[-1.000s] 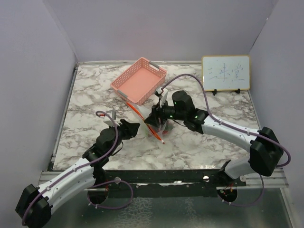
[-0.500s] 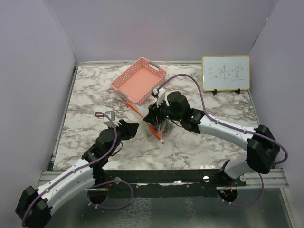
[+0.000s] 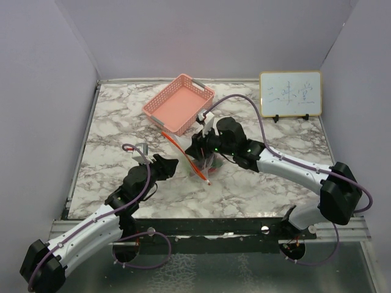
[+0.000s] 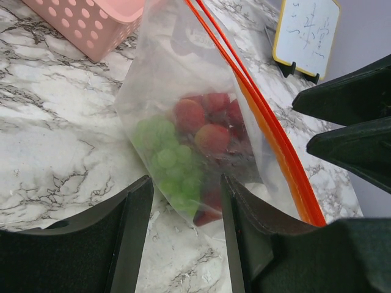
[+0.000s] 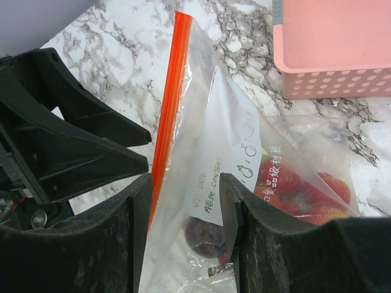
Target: Open the zip-top bag and remove the fake food
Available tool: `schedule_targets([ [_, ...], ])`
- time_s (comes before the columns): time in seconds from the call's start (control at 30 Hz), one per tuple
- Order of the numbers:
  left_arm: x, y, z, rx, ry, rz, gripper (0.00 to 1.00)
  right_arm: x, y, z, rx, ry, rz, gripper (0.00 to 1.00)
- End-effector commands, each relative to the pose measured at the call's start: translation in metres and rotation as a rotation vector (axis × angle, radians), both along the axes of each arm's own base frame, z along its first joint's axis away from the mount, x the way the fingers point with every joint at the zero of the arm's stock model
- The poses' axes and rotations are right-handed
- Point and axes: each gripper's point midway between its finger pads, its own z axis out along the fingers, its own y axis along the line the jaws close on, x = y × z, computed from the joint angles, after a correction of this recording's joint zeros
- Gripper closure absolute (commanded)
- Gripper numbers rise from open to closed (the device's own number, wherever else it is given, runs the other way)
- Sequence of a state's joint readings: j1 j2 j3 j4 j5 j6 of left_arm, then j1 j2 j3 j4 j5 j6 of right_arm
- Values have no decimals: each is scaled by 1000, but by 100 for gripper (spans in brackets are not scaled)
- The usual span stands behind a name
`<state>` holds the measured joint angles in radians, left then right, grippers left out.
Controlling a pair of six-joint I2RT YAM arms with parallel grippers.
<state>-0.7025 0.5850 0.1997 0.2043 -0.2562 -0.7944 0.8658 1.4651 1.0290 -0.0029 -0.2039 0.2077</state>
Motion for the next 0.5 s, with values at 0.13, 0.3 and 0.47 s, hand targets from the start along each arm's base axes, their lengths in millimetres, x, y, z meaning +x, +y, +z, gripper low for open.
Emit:
schedule_targets([
  [0.13, 4, 1, 6, 18, -27, 13, 49, -3, 3, 26, 42, -32, 20, 52],
  [0.3, 4, 3, 5, 18, -28, 17, 50, -4, 7, 17, 37, -13, 34, 52],
  [0.47, 4, 4, 3, 21, -25, 19, 50, -4, 8, 9, 22, -3, 36, 52],
])
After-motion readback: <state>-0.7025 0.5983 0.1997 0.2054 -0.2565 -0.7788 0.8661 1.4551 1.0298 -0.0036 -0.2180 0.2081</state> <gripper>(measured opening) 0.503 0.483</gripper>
